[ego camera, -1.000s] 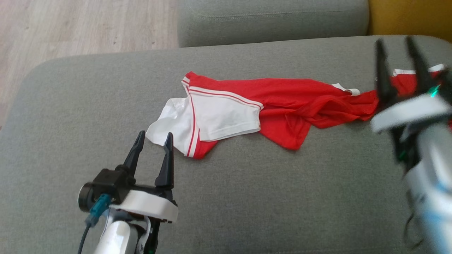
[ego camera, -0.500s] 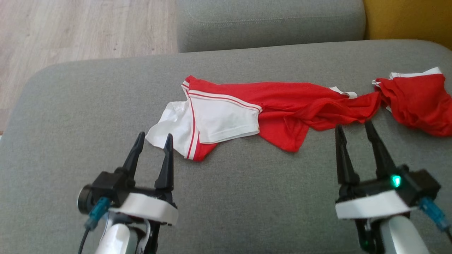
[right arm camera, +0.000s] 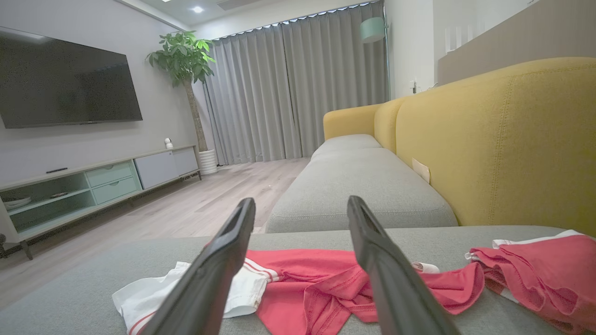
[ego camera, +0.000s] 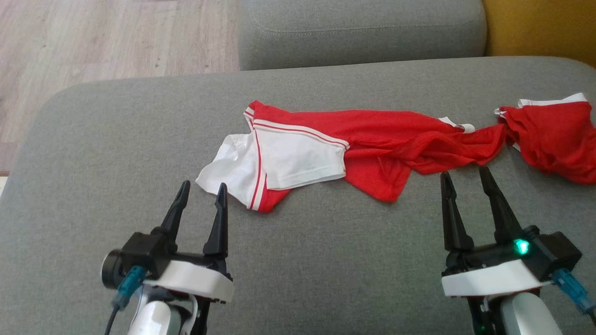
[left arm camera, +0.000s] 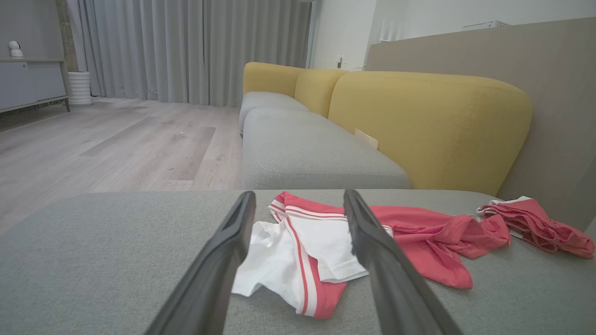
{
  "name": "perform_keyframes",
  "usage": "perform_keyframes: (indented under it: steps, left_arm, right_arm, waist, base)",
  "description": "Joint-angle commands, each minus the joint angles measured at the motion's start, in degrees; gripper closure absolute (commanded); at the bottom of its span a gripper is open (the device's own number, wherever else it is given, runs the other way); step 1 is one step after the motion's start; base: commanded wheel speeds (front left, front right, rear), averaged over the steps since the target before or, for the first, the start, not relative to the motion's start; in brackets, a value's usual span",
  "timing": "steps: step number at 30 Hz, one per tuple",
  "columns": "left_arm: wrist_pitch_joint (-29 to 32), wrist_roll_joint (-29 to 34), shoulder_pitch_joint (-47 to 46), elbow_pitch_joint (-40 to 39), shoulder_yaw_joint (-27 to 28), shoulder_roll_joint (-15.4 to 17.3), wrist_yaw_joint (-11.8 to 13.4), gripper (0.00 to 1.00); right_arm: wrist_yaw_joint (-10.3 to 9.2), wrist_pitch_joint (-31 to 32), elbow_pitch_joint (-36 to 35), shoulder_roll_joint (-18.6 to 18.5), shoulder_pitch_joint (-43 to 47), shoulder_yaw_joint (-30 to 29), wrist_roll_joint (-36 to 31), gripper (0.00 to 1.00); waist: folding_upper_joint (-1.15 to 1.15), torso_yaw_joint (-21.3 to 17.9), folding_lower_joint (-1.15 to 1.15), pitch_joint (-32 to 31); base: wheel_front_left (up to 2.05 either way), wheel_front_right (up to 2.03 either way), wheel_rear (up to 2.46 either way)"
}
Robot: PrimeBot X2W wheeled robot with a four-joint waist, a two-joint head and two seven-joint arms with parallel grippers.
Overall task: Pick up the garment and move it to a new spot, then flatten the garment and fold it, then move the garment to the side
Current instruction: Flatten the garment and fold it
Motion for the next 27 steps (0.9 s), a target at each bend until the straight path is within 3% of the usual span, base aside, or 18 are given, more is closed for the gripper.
perform_keyframes:
  steps: [1,9,16,23,27]
  left_arm:
    - [-0.7,0.1,-1.8,-2.4,2.1,0.0,0.3,0.0]
    - [-0.7,0.0,-2.0,-2.6,1.5,0.0,0.5,0.0]
    - [-0.7,-0.5,-3.8,-2.7,0.1,0.0,0.5,0.0]
    - [-0.7,-1.1,-5.3,-2.7,-1.6,0.0,1.0,0.0]
    - [-0.7,-1.5,-6.8,-2.7,-3.0,0.0,1.0,0.0]
  right_arm:
    - [-0.04,-0.6,-1.9,0.0,-1.8,1.2,0.3,0.0]
    - [-0.04,-0.6,-1.3,0.0,-1.5,1.0,0.5,0.0]
    - [-0.04,-0.6,0.2,0.0,-3.9,3.2,-2.5,0.0]
    - [-0.04,-0.6,6.4,0.0,-10.1,7.9,-7.0,0.0]
    - [-0.04,0.6,13.6,-1.3,-15.8,13.1,-8.5,0.0]
  waist:
    - [0.0,0.0,0.0,0.0]
    - [0.0,0.9,0.0,0.6]
    - [0.0,3.8,0.0,3.8]
    - [0.0,7.7,0.0,6.9]
    - [0.0,11.0,0.0,9.0]
  base:
    - [0.0,0.0,0.0]
    - [0.0,0.0,0.0]
    - [0.0,0.0,0.0]
    - [0.0,0.0,0.0]
    - [0.0,0.0,0.0]
